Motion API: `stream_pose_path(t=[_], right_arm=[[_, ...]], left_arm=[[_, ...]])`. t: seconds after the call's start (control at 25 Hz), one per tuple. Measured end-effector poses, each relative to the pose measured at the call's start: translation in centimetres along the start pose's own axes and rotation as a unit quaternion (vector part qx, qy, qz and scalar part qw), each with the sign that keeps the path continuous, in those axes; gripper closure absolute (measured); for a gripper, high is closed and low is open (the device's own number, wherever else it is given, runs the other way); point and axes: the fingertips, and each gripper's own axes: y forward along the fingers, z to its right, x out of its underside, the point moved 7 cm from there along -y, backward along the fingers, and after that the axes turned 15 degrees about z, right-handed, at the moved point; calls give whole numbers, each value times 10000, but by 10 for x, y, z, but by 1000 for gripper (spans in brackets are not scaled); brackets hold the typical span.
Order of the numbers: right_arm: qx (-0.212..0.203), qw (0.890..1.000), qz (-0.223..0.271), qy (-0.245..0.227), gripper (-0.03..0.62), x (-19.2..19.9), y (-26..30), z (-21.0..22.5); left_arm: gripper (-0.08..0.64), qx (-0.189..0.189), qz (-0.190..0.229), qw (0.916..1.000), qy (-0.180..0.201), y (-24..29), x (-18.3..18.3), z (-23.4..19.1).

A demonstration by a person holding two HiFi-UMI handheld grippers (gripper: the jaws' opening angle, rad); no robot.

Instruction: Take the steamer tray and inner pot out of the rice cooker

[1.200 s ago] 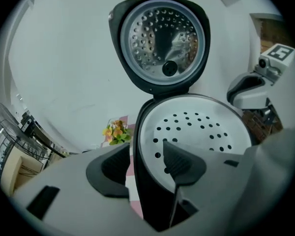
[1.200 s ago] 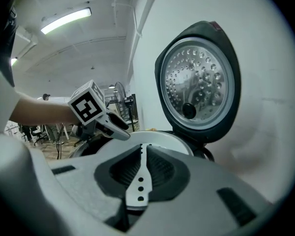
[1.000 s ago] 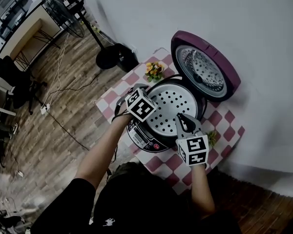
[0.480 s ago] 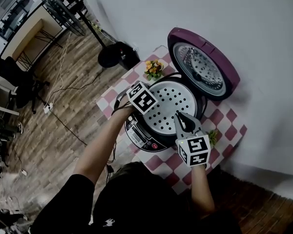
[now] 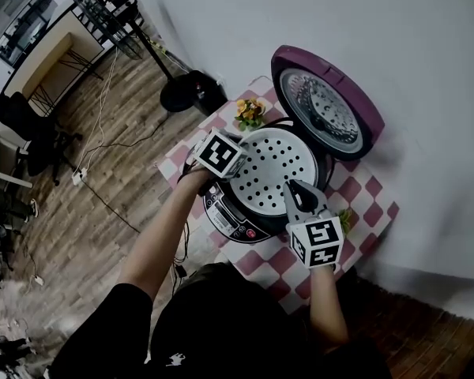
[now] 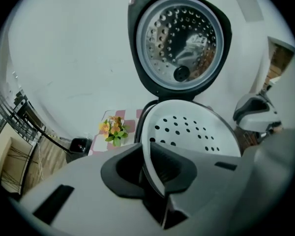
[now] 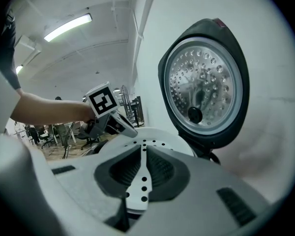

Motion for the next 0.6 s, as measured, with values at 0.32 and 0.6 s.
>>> stream_pose_path(t=[0.32, 0.6], right_arm=[[131, 9997, 226, -39, 574, -14, -5, -6], [227, 9990, 380, 26, 591, -22, -8, -10]], left_arm=[[537, -327, 816, 9957, -281, -26, -14, 4], [538, -700, 1490, 9862, -189, -58, -21, 11]])
